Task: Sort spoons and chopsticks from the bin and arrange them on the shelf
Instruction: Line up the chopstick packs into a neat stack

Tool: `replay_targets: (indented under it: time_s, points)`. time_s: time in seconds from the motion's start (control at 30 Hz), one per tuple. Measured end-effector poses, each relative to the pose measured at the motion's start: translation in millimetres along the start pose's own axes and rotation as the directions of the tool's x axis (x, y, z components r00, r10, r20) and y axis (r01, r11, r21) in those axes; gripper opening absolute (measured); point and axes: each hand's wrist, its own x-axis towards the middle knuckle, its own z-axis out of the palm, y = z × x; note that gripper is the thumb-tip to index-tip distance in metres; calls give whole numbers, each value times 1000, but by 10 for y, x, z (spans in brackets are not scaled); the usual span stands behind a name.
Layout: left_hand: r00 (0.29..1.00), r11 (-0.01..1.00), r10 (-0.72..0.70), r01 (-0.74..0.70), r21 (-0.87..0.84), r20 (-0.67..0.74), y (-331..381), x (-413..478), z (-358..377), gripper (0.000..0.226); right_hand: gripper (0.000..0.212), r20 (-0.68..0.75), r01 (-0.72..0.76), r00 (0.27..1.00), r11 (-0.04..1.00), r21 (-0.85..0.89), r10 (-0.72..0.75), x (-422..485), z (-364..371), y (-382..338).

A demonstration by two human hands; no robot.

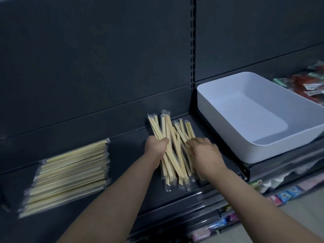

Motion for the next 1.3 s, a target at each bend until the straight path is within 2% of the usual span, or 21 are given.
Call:
replay_targets:
  time_s: [0.07,0.13,0.23,0.3,0.37,0.43,0.5,0.57,0.63,0.8,0.9,0.97,1.03,1.1,1.2,1.3]
  points:
    - [999,998,34,-35,-58,-10,4,-12,-95,25,35,-22,11,1000,986,164,-7,40,-47,-103]
    - [997,991,80,-80,-111,-8,20,-46,-177,26,45,36,17,999,955,296,-29,73,-92,-248]
    - [992,971,126,-119,-205,22,19,-122,-274,32,53,74,63,993,948,313,-91,84,-113,-430]
    - [980,943,198,-185,-275,23,37,-174,-334,26,59,141,47,984,916,397,-112,76,-118,-516]
    - [955,897,297,-277,-345,6,87,-230,-397,15,62,255,-39,959,835,548,-122,64,-121,-593]
    - [925,846,380,-348,-404,-2,168,-318,-463,9,46,294,-110,943,687,719,-157,56,-121,-683]
    - [884,813,467,-432,-389,-5,241,-399,-536,8,27,207,-71,964,585,808,-169,82,-85,-783]
    - [841,788,540,-509,-346,-8,291,-468,-615,12,19,122,-5,979,583,812,-161,125,-33,-875]
    - [824,779,566,-540,-318,-13,308,-511,-689,16,24,90,31,981,593,805,-173,150,5,-963]
    - [870,842,492,-470,-265,20,100,-507,-725,24,51,149,-11,966,541,841,-213,99,130,-1060]
    - [881,842,474,-452,-294,2,67,-516,-721,28,41,156,-28,968,532,846,-198,78,231,-1075]
    - [883,826,469,-449,-340,-26,101,-533,-759,17,28,165,-46,972,548,835,-170,59,260,-1112]
    - [880,799,471,-456,-393,-64,121,-541,-842,8,20,159,-32,975,607,794,-157,47,263,-1168]
    - [895,777,424,-438,-452,-138,72,-533,-969,7,12,170,11,968,708,706,-185,16,246,-1233]
    - [928,779,255,-364,-511,-273,-165,-478,-1267,14,16,219,89,946,842,532,-238,-72,225,-1360]
    - [952,796,39,-214,-566,-305,-582,-461,-1662,30,22,310,145,905,896,420,-292,-167,239,-1610]
